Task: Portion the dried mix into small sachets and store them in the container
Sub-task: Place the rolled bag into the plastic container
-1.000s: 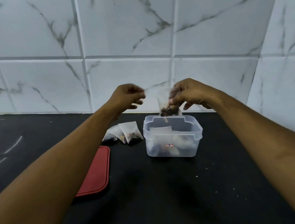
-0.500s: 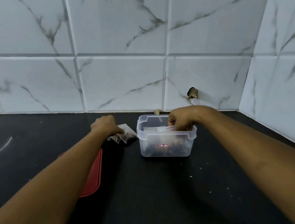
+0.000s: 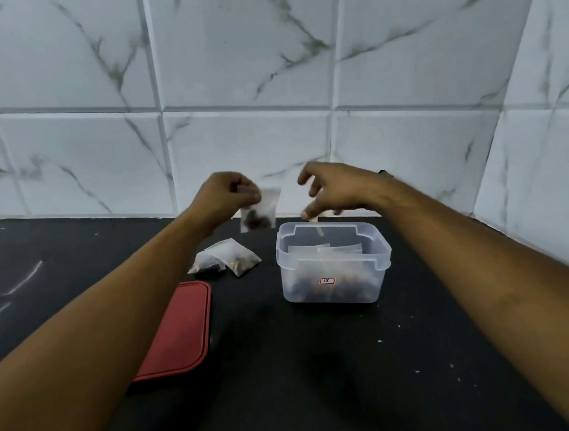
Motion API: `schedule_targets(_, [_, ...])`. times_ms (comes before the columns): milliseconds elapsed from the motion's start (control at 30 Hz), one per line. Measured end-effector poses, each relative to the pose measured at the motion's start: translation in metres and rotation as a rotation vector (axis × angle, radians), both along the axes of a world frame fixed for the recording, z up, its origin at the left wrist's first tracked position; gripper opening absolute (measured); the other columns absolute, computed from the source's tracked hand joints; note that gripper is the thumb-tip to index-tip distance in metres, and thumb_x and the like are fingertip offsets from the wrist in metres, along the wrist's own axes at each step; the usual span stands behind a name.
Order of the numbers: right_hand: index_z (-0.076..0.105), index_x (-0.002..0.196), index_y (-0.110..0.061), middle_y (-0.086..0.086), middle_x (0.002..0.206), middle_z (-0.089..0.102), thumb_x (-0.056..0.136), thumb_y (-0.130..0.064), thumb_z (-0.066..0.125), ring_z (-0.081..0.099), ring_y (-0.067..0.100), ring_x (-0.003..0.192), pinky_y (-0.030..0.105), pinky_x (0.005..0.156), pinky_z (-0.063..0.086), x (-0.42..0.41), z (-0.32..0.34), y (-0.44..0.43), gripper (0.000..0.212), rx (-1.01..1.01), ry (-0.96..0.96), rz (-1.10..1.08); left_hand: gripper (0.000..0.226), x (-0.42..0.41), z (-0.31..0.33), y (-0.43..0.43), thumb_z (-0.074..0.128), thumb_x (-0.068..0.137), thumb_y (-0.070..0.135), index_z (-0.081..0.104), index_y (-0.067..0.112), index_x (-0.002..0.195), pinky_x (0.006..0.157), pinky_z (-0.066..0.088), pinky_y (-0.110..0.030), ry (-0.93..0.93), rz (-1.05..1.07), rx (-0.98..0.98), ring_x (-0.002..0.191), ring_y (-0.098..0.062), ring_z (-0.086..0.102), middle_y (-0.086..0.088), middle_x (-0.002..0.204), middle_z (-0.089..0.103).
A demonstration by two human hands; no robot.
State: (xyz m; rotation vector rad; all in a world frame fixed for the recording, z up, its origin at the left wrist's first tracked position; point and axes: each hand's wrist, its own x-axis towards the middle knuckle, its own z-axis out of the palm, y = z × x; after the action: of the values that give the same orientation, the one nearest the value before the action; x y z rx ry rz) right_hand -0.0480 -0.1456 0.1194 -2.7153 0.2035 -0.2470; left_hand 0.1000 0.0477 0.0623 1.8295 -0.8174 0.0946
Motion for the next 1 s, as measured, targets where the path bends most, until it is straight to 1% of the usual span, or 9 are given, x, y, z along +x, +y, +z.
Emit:
schedule_targets(67, [0.053,0.136,-0.024,0.001,0.122,0.062,0.081,-0.029,0.088,0.067,0.019,0.090,0.035,0.072,0.057,0.003,0.003,0.011,0.066,0.109,-0.103,0.064,0.013,-0.016,0.022,-0.005,0.079,0.086,0.003,0.073,0.002,0.097,0.067,0.048,-0.016,-0.014,-0.089,-0.021,0.067,0.000,0.062,-0.002,0.081,0.072])
schedule_targets(133, [0.062,0.123,-0.022,0.006,0.113,0.067,0.080,-0.025,0.088,0.070,0.030,0.098,0.047,0.082,0.062,0.006,0.005,0.018,0.051,0.176,-0.169,0.087,0.015,-0.029,0.037,-0.009,0.080,0.087,0.008,0.073,0.004,0.100,0.072,0.047,-0.023,0.003,-0.171,-0.035,0.078,-0.009,0.064,-0.005,0.087,0.073])
schedule_targets(233, [0.068,0.096,-0.017,0.008,0.090,0.072,0.085,-0.008,0.080,0.075,0.031,0.092,0.045,0.077,0.065,0.006,0.006,0.017,0.019,0.247,-0.202,0.078,0.015,-0.033,0.042,-0.012,0.080,0.089,0.015,0.073,0.014,0.102,0.080,0.050,-0.030,0.075,-0.238,-0.094,0.088,-0.015,0.067,-0.006,0.095,0.075])
schedule_targets(367, [0.071,0.099,-0.005,0.014,0.090,0.076,0.089,0.003,0.072,0.074,0.025,0.080,0.036,0.064,0.062,-0.002,0.002,-0.004,0.012,0.264,-0.145,0.008,0.011,-0.015,0.015,-0.004,0.078,0.091,0.016,0.072,0.019,0.100,0.077,0.052,-0.029,0.157,-0.111,-0.070,0.082,-0.012,0.071,-0.003,0.095,0.076])
schedule_targets(533, [0.072,0.106,0.000,0.009,0.078,0.075,0.090,0.006,0.072,0.068,0.017,0.060,0.029,0.054,0.060,-0.008,-0.019,-0.030,0.017,0.325,0.078,-0.063,0.009,0.028,-0.047,0.016,0.080,0.088,0.025,0.074,0.018,0.087,0.066,0.047,-0.027,0.096,0.247,0.271,0.081,-0.017,0.067,-0.004,0.092,0.075])
schedule_targets(733, [0.074,0.095,-0.010,0.008,0.079,0.072,0.089,-0.001,0.077,0.067,0.021,0.069,0.030,0.062,0.055,0.003,-0.058,-0.025,0.012,0.405,0.298,-0.003,0.042,0.046,-0.083,0.025,0.074,0.083,0.056,0.060,0.017,0.075,0.066,0.044,-0.034,0.067,0.407,0.732,0.084,-0.025,0.065,-0.003,0.079,0.065])
schedule_targets(833, [0.075,0.092,-0.011,0.017,0.089,0.072,0.087,-0.006,0.077,0.068,0.028,0.078,0.031,0.063,0.053,0.012,-0.070,-0.016,0.007,0.276,0.295,-0.027,0.033,0.047,-0.083,0.025,0.080,0.076,0.050,0.066,0.020,0.079,0.073,0.053,-0.038,0.073,0.438,0.701,0.090,-0.026,0.068,-0.004,0.087,0.070])
schedule_targets(933, [0.072,0.092,-0.017,0.005,0.108,0.072,0.089,-0.020,0.071,0.071,0.025,0.090,0.030,0.065,0.052,0.015,-0.072,-0.010,0.005,-0.106,0.217,-0.047,0.018,0.041,-0.077,0.027,0.083,0.081,0.032,0.066,0.031,0.079,0.082,0.055,-0.039,0.068,0.460,0.544,0.096,-0.022,0.067,0.002,0.095,0.070])
schedule_targets(1000, [0.067,0.099,-0.020,0.002,0.108,0.069,0.088,-0.025,0.073,0.068,0.019,0.086,0.029,0.064,0.053,0.013,-0.068,-0.009,0.013,-0.182,0.193,-0.081,0.016,0.042,-0.074,0.028,0.082,0.083,0.024,0.068,0.028,0.077,0.077,0.052,-0.036,0.096,0.424,0.422,0.093,-0.020,0.068,0.002,0.091,0.071])
